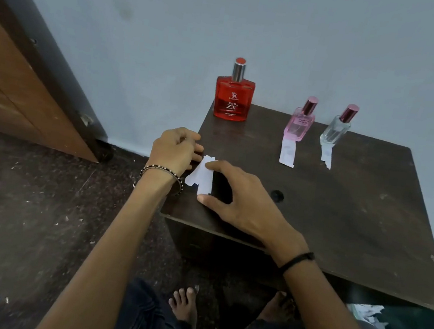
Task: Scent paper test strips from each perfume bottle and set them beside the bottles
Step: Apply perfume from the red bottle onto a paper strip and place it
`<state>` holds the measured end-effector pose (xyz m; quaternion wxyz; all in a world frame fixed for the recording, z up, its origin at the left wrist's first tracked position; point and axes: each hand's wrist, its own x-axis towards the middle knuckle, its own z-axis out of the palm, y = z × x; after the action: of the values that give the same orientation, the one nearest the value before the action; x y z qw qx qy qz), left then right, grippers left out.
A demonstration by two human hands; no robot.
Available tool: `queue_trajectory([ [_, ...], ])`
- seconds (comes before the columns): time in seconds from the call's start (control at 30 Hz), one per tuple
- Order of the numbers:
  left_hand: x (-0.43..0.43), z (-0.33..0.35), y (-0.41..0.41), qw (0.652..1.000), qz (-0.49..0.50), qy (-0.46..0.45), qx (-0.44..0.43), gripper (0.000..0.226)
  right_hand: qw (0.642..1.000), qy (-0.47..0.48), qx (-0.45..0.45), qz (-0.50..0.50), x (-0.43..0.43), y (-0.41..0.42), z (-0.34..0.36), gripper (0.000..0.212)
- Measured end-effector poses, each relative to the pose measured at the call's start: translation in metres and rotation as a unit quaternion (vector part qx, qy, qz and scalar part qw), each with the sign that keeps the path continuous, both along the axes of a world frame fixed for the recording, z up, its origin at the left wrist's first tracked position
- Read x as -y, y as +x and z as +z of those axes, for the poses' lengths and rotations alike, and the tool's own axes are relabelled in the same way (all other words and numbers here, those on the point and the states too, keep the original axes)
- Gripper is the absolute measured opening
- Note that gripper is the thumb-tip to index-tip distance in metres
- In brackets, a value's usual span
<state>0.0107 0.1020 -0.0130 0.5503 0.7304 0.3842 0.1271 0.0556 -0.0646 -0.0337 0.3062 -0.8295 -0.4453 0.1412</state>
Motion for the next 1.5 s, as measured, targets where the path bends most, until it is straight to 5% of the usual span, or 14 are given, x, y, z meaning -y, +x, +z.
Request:
queue_trajectory([
  [0.57,-0.011,-0.005,-0.001,0.999,-0.029,0.026,0.027,0.024,0.992,0.082,0.08,-0.05,-0.002,-0.002,0.001,0.023],
  [1.23,-0.019,-0.004,-0.005,0.985,-0.154,-0.083,-0.002,0.02,0.977,0.163,0.055,-0.124,-0.013,-0.007,-0.006,0.021],
  [1.5,-0.016,-0.009,-0.002,0.984,-0.162,-0.058,-0.048,0.019,0.96,0.202,0.006,-0.192,-0.016,0.0,-0.007,0.026],
])
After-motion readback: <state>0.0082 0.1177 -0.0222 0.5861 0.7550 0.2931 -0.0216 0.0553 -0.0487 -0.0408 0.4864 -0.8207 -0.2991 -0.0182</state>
